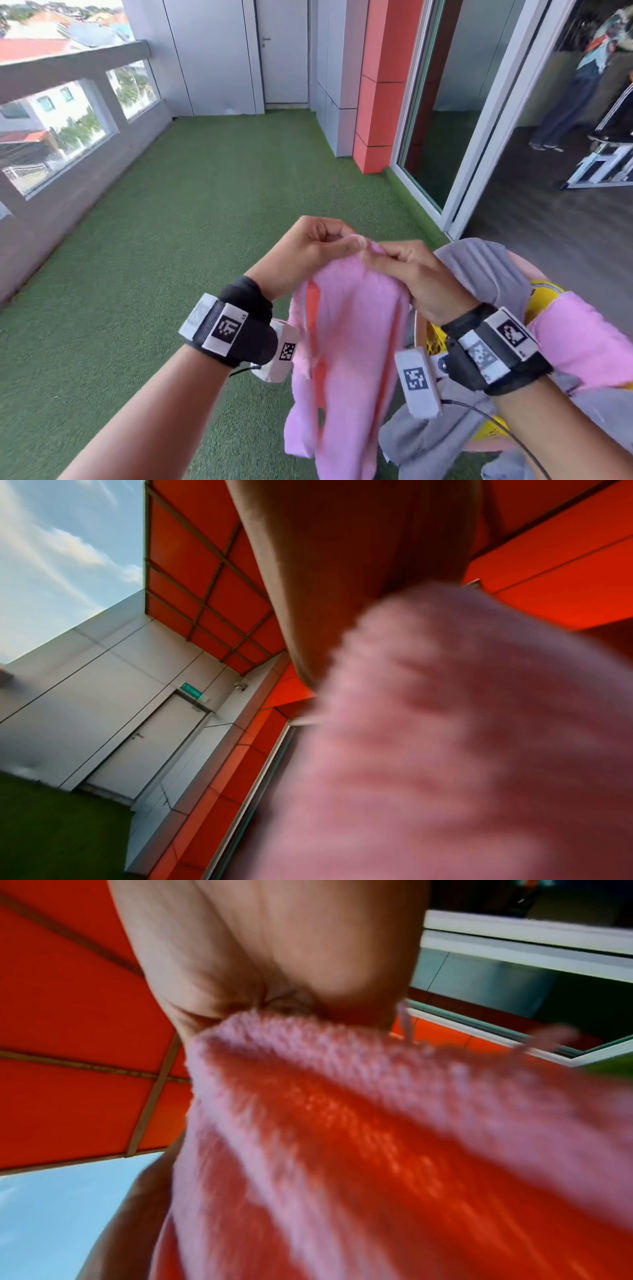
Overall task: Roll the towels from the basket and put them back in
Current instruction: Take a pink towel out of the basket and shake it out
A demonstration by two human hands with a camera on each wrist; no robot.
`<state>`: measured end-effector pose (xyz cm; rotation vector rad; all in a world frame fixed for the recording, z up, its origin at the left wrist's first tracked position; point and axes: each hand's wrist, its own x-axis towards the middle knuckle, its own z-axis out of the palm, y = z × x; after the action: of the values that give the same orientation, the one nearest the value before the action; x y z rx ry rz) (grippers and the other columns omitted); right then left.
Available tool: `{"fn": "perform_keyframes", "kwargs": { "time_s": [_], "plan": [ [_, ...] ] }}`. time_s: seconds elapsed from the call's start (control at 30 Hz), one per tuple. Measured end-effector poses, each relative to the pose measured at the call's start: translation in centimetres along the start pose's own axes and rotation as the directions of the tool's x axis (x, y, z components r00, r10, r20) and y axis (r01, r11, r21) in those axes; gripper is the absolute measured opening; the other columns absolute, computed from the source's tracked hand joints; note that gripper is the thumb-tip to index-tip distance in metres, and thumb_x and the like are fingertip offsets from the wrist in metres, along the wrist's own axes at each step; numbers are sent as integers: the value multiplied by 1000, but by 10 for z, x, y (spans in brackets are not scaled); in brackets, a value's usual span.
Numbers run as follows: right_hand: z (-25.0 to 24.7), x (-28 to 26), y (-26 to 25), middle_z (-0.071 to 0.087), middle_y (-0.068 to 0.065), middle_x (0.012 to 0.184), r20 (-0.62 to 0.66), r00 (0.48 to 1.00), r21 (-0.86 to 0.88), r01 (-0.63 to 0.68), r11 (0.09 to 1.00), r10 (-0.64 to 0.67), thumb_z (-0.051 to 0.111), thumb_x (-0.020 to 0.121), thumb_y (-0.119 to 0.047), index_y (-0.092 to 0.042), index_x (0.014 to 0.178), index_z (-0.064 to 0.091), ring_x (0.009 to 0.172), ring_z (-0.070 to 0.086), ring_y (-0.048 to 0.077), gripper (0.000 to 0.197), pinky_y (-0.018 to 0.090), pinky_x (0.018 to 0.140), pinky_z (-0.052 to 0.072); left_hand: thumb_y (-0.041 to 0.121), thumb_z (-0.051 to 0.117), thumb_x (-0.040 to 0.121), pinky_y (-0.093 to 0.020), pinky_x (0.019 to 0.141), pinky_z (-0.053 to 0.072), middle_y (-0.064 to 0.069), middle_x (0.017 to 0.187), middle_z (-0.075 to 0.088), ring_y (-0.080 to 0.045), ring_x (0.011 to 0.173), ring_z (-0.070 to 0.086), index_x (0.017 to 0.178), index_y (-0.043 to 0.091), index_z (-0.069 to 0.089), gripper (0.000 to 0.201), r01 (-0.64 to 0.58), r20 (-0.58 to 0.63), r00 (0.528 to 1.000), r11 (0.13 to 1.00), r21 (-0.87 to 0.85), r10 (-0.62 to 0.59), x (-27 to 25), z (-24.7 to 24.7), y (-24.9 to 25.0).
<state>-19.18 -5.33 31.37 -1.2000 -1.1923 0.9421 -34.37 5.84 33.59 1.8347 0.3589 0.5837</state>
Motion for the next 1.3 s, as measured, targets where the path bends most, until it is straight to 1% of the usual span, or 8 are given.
{"fn": "perform_keyframes", "kwargs": {
  "time_s": [0.13,0.27,0.43,0.6,0.7,0.87,1.1,1.3],
  "plan": [
    [-21,9,-8,59,16,84,-280,960,317,75,945,17,76,71,-30,1,86,65,81,55,23,36,35,79,40,8,66,88,-25,60,47,-12,79,67,-19,68,58,91,-5,66,13,40,-67,997,997,-65,-45,-1,-6,-5],
    [-2,-1,2,64,13,89,12,999,-11,-45,999,45,67,84,-24,4,94,67,82,57,19,30,29,73,45,3,66,87,-27,62,48,-12,79,67,-20,69,59,91,-3,67,7,-43,-145,989,995,-95,29,6,-8,1],
    [-31,11,-7,60,8,79,-298,954,175,92,980,-37,67,84,-26,-4,85,68,76,54,19,22,33,76,38,5,66,88,-30,64,46,-12,77,68,-18,67,58,88,-2,69,7,7,-76,997,1000,28,-4,-1,-3,-10],
    [-8,11,-4,58,0,77,-13,1000,-214,2,977,-5,69,83,-35,-2,83,63,74,51,11,33,29,66,39,3,63,89,-35,72,51,-19,88,72,-20,74,64,91,0,71,9,-69,-218,974,996,-49,57,7,-1,-1],
    [-19,17,-9,50,11,75,-185,978,-127,74,989,-97,67,83,-45,15,82,54,73,44,19,62,36,70,32,10,66,88,-35,62,44,-21,75,68,-19,64,55,87,3,71,9,-22,-228,973,999,26,27,7,-1,-13],
    [-33,17,-1,61,10,81,-439,898,180,109,978,-19,62,90,-20,-1,87,67,83,53,22,20,35,81,38,30,65,90,-37,65,34,-7,70,47,-20,67,40,76,-11,57,44,-29,-352,936,999,-44,12,-2,-7,-28],
    [-17,11,13,65,14,118,-137,991,19,0,1000,3,49,93,-42,-16,122,61,102,61,30,41,42,90,45,25,52,98,-31,53,20,1,63,29,-13,56,27,62,13,39,40,-65,-200,974,973,221,110,10,8,1],
    [-21,19,2,69,20,102,-153,982,-50,106,993,-112,59,93,-17,-3,104,70,93,64,26,21,41,86,49,30,56,96,-29,50,21,-1,62,34,-12,54,28,66,3,47,42,-50,-151,984,962,267,93,17,21,-9]
  ]
}}
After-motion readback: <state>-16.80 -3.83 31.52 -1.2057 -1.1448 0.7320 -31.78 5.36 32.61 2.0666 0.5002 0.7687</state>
